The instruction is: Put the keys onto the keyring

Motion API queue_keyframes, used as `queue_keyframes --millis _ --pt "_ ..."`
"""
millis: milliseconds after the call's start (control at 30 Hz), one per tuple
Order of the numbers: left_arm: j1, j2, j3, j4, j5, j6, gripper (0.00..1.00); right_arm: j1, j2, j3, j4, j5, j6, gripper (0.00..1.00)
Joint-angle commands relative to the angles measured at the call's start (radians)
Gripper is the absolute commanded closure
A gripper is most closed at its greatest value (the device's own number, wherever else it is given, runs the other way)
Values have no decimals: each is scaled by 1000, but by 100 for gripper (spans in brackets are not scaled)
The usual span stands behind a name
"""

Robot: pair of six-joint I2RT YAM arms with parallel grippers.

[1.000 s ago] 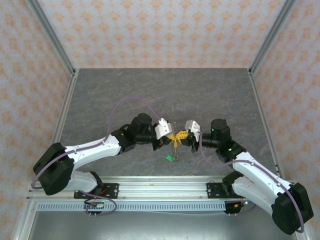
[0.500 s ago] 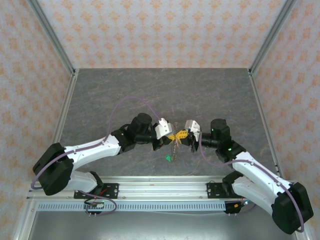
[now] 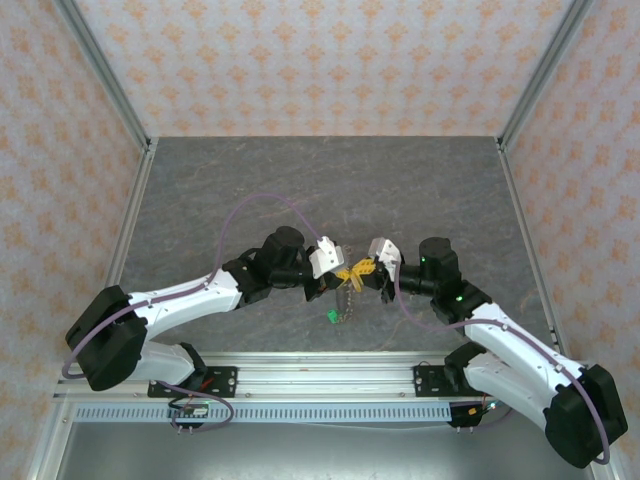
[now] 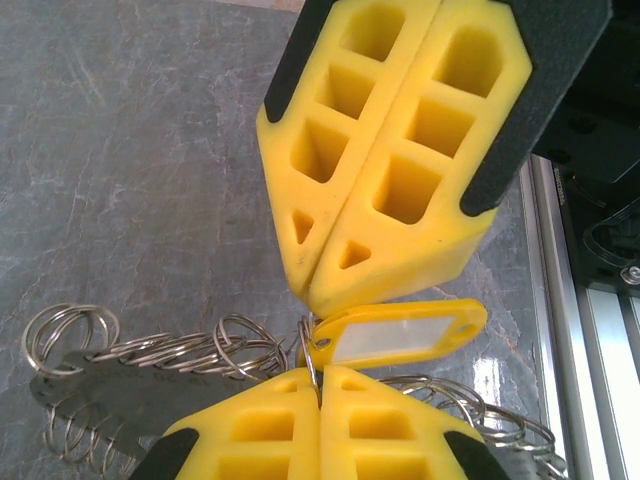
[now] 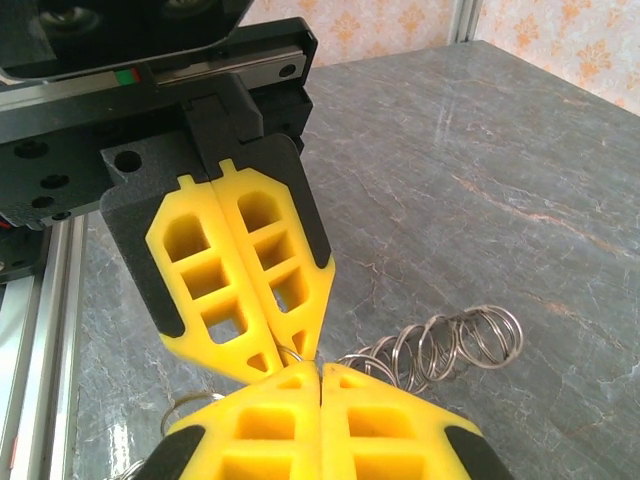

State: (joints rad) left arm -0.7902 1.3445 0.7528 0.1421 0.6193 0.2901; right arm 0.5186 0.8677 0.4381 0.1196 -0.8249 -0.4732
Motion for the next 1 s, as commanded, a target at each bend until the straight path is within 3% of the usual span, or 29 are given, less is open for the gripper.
queue_keyframes --millis 0,200,400,967 --pt "-7 -49 24 49 42 18 100 -5 -4 21 -43 93 -29 100" --pt "-6 -38 29 51 39 18 100 -5 5 42 -116 42 -86 100" --pt "-7 -36 35 42 43 23 100 -6 11 94 -268 109 -181 100" --pt "-6 -37 37 30 33 29 100 -5 -59 67 -196 11 -110 100"
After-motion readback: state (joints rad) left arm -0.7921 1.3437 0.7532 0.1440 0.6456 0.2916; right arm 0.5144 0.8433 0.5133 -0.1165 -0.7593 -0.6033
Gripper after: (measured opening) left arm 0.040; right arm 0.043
